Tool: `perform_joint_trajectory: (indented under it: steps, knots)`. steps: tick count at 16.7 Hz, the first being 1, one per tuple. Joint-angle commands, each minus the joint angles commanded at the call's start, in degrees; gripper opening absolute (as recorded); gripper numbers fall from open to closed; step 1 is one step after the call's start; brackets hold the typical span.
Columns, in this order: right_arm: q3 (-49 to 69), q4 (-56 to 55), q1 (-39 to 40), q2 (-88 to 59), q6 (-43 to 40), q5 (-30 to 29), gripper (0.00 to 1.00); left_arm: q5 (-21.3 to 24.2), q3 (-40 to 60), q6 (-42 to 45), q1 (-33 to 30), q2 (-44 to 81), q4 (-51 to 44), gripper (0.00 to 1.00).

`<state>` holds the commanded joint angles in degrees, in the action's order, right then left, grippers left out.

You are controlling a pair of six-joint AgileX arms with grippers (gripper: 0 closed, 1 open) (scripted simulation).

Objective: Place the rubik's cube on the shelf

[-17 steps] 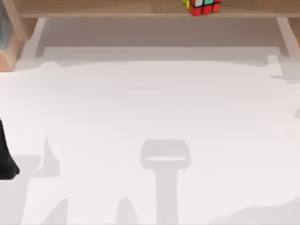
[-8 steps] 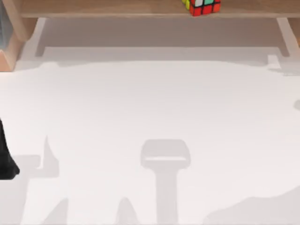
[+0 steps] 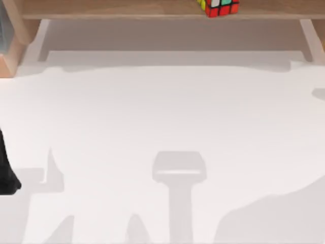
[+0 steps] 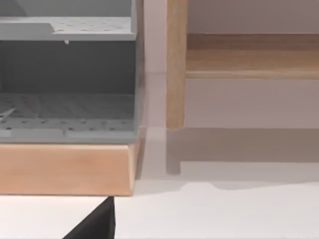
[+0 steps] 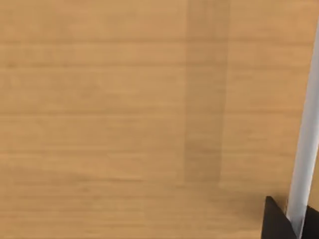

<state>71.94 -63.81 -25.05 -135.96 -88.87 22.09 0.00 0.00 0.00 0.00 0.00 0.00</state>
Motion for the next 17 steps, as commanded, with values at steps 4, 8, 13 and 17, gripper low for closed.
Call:
perform_joint_trajectory:
  steps: [4,8,13,17]
  knots:
    - [0.0,0.0,0.0,0.0,0.0,0.0,0.08,0.0,0.0,0.0,0.0,0.0,0.0,1.00]
    - [0.0,0.0,0.0,0.0,0.0,0.0,0.38,0.0,0.0,0.0,0.0,0.0,0.0,1.00]
    - [0.0,0.0,0.0,0.0,0.0,0.0,0.75,0.0,0.0,0.0,0.0,0.0,0.0,1.00]
    - [0.0,0.0,0.0,0.0,0.0,0.0,1.00,0.0,0.0,0.0,0.0,0.0,0.0,1.00]
